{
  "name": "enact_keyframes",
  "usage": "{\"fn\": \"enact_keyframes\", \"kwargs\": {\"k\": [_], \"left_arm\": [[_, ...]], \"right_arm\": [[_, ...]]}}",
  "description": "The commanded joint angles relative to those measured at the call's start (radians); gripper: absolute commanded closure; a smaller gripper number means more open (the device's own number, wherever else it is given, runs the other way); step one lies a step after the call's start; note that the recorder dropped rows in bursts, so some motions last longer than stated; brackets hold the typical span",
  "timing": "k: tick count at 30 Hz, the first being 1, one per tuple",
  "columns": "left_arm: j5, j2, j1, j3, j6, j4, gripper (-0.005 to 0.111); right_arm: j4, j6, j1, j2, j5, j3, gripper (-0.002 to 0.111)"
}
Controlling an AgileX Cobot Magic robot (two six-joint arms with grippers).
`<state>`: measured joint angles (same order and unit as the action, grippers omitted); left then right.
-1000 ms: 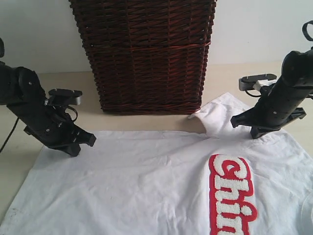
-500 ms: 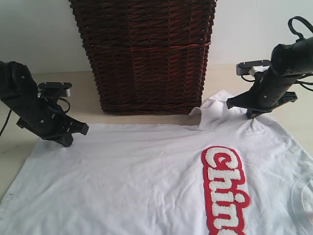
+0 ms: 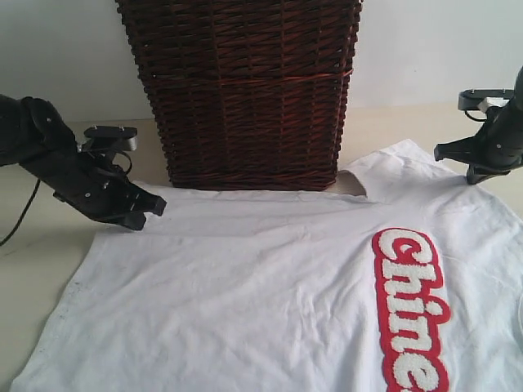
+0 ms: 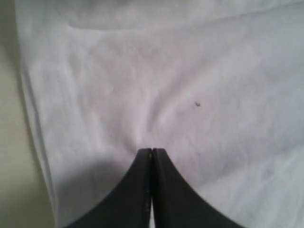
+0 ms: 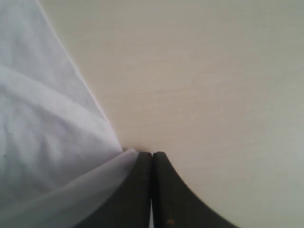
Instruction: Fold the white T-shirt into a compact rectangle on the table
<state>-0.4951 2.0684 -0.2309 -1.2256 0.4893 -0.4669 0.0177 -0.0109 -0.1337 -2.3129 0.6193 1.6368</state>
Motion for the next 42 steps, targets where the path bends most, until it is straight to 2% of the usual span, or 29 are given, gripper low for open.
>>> {"fn": "enact_keyframes", "kwargs": {"k": [1, 5, 9, 13, 19, 26, 30, 34, 42], "left_arm": [[0.004, -0.023, -0.001, -0.031, 0.002, 0.001, 0.096], [0.009, -0.064, 0.001, -0.033, 0.006, 0.012, 0.085], [0.009, -0.084, 0.001, -0.037, 0.008, 0.016, 0.087], [0.02, -0.086, 0.001, -0.037, 0.008, 0.016, 0.087], [0.004, -0.086, 0.001, -0.037, 0.005, 0.025, 0.087], [-0.114, -0.107, 0.001, -0.037, 0.005, 0.047, 0.107], [-0.171, -0.126, 0.001, -0.035, 0.005, 0.045, 0.107], [-0.186, -0.143, 0.001, -0.033, 0.005, 0.053, 0.107], [-0.153, -0.141, 0.001, -0.033, 0.005, 0.122, 0.107]], "right_arm": [[-0.026, -0.093, -0.005, -0.03, 0.121, 0.064, 0.108], [-0.191, -0.208, 0.004, 0.051, 0.127, 0.076, 0.108], [-0.236, -0.218, 0.005, 0.185, 0.148, 0.047, 0.108], [-0.227, -0.223, 0.006, 0.335, 0.126, -0.081, 0.108], [-0.136, -0.15, 0.006, 0.541, 0.081, -0.392, 0.108], [-0.018, -0.014, 0.006, 0.599, -0.014, -0.705, 0.108], [0.029, 0.091, 0.006, 0.514, -0.024, -0.722, 0.108], [0.047, 0.118, 0.006, 0.428, -0.135, -0.707, 0.108], [0.123, 0.134, 0.006, 0.222, -0.101, -0.508, 0.108]]}}
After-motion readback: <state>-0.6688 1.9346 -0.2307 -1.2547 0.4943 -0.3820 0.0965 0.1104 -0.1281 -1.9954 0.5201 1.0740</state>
